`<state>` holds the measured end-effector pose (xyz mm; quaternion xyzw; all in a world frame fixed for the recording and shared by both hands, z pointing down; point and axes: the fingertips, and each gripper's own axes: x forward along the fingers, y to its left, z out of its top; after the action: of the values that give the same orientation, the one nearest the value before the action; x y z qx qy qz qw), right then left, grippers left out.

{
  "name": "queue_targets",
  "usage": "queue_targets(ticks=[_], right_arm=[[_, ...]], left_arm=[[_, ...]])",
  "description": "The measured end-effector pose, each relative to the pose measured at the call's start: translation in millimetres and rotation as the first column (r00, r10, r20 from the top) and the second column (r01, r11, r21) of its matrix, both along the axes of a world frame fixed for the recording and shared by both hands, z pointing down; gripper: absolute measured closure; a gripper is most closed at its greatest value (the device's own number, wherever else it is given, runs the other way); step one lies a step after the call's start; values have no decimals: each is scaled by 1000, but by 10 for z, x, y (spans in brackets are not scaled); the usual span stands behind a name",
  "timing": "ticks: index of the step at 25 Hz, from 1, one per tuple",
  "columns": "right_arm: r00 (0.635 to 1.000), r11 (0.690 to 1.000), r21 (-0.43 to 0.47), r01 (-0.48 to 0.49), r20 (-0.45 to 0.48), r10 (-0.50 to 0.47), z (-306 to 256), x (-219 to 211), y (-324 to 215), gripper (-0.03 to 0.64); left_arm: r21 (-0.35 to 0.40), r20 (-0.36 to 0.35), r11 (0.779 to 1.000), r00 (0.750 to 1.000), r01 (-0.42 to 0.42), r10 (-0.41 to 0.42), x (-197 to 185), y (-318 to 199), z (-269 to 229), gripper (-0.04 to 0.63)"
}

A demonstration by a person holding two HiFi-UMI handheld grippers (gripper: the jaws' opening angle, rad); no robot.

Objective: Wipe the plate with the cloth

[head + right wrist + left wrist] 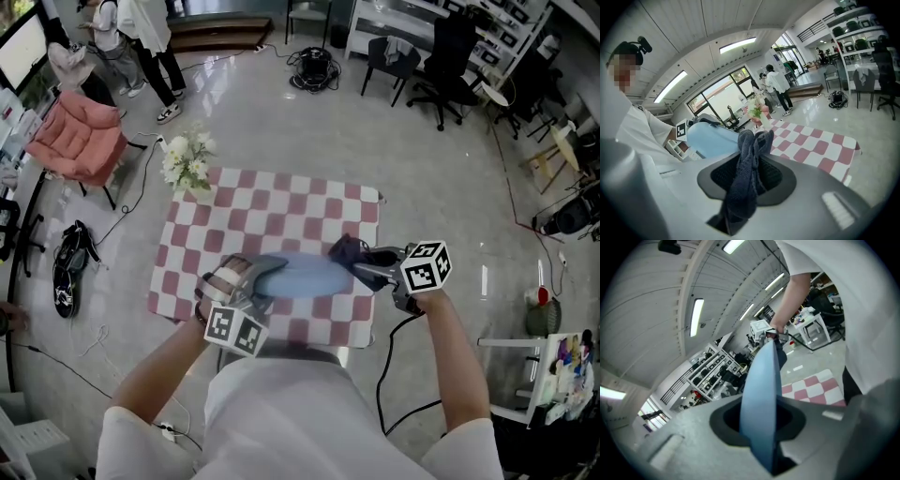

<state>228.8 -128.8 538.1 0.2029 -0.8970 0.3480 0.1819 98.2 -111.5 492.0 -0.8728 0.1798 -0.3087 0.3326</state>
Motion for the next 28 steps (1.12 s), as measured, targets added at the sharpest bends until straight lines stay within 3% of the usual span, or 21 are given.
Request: queue_targets(ticks=[4, 8, 13, 18, 25, 28], right_arm=[[999, 999, 34, -33, -40, 35, 75, -45, -66, 518], [993, 993, 56, -105, -44, 108, 108, -136, -132, 518], [969, 967, 66, -246, -1, 247, 107, -340, -186, 518], [934, 930, 85, -357, 6, 358, 180, -540, -226, 518], [874, 870, 105, -483, -6, 486, 292, -552, -288, 518], [848, 843, 110, -527, 2, 530, 311, -605, -314, 518]], left_arm=[[-78, -14, 993, 996, 84, -85, -173, -199, 116, 522], [-219, -70, 960, 979, 172, -191, -414, -396, 189, 522], [-405, -153, 880, 931, 246, -331, -716, -571, 269, 522], [-542, -183, 803, 898, 248, -401, -910, -671, 422, 522], [-663, -199, 714, 866, 226, -459, -1117, -792, 505, 522], [-695, -222, 689, 851, 203, -475, -1197, -809, 543, 522]])
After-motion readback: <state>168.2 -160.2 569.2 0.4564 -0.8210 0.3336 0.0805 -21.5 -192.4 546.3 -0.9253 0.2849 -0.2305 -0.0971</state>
